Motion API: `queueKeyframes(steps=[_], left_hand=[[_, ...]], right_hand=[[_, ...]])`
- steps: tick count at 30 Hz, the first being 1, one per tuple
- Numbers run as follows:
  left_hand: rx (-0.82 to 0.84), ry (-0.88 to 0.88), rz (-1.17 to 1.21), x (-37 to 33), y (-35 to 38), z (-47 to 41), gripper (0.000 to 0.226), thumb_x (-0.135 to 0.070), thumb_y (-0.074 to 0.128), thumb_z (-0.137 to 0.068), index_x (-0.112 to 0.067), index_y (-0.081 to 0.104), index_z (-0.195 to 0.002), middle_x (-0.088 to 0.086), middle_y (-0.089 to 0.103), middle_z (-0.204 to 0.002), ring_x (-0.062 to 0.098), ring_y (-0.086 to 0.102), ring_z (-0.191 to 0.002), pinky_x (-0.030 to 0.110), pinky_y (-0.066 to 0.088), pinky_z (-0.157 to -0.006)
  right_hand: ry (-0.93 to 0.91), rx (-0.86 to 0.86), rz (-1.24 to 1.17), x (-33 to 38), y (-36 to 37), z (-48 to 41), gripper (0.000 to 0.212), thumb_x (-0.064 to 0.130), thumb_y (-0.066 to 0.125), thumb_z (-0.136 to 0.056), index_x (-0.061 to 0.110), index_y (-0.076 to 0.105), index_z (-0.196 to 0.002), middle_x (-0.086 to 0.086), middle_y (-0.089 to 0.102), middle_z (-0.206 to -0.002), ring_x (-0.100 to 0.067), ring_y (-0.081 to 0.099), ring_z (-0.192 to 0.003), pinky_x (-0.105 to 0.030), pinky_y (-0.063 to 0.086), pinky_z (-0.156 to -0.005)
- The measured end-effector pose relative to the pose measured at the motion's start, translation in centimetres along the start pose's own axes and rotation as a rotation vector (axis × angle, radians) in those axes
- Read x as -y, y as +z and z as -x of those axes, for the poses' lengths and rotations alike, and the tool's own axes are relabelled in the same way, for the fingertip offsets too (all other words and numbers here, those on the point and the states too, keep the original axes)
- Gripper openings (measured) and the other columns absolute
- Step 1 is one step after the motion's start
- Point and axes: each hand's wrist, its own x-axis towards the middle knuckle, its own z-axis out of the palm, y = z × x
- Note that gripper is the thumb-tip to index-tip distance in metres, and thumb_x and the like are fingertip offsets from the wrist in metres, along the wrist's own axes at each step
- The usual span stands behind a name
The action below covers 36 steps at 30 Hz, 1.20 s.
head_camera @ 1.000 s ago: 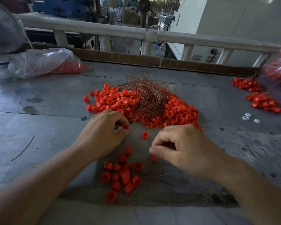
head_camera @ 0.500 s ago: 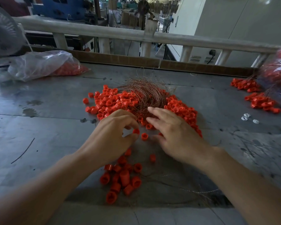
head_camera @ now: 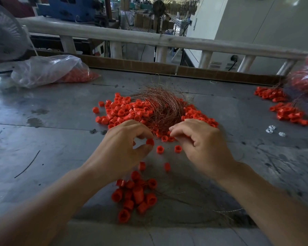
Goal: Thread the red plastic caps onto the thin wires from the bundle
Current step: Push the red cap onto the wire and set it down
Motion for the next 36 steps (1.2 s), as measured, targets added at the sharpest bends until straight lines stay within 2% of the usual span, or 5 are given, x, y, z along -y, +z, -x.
queueKeyframes(steps=[3,8,14,28,36], left_hand=[[0.007,-0.003,0.006,-0.2,0.0,0.1,0.019,-0.019,0.071,-0.077,-0.035,0.063,-0.083,-0.019,0.056,-0.093,-0.007,0.047,-0.095,0.008,0.041,-0.077],[-0.001,-0.001,0.008,-0.4,-0.1,0.1,0.019,-0.020,0.070,-0.077,-0.036,0.061,-0.082,-0.019,0.057,-0.091,-0.006,0.050,-0.091,0.009,0.043,-0.078],[-0.043,0.039,0.161,-0.8,-0.7,0.3,0.018,-0.025,0.070,-0.072,-0.040,0.061,-0.077,-0.017,0.064,-0.082,-0.002,0.059,-0.083,0.015,0.049,-0.073],[0.141,0.195,0.398,-1.5,-1.1,1.1,0.022,-0.038,0.064,-0.070,-0.028,0.071,-0.088,-0.015,0.068,-0.094,0.004,0.066,-0.080,0.015,0.051,-0.071],[0.051,0.105,0.481,-2.0,-1.7,1.0,0.020,-0.035,0.079,-0.062,-0.031,0.070,-0.079,-0.012,0.071,-0.083,0.002,0.067,-0.072,0.010,0.050,-0.067]], right_hand=[[0.067,-0.028,-0.077,0.0,0.0,0.0,0.006,-0.001,0.064,-0.073,0.002,0.065,-0.078,-0.008,0.069,-0.073,-0.025,0.067,-0.070,-0.040,0.056,-0.059],[0.039,-0.049,-0.055,0.0,-0.2,-0.1,0.010,0.002,0.066,-0.074,0.004,0.072,-0.082,-0.004,0.072,-0.078,-0.020,0.069,-0.073,-0.040,0.056,-0.073],[0.032,-0.143,-0.141,0.4,-1.0,-0.1,0.012,0.004,0.062,-0.083,0.007,0.071,-0.091,-0.002,0.063,-0.082,-0.006,0.057,-0.078,-0.012,0.045,-0.072],[-0.142,-0.001,-0.110,1.4,-1.3,0.2,0.011,0.009,0.062,-0.081,0.002,0.071,-0.080,-0.007,0.062,-0.074,-0.019,0.059,-0.069,-0.025,0.047,-0.066],[-0.032,-0.046,-0.033,1.1,-2.0,0.0,0.005,0.006,0.065,-0.079,0.004,0.069,-0.079,-0.004,0.062,-0.077,-0.004,0.050,-0.072,-0.007,0.038,-0.068]])
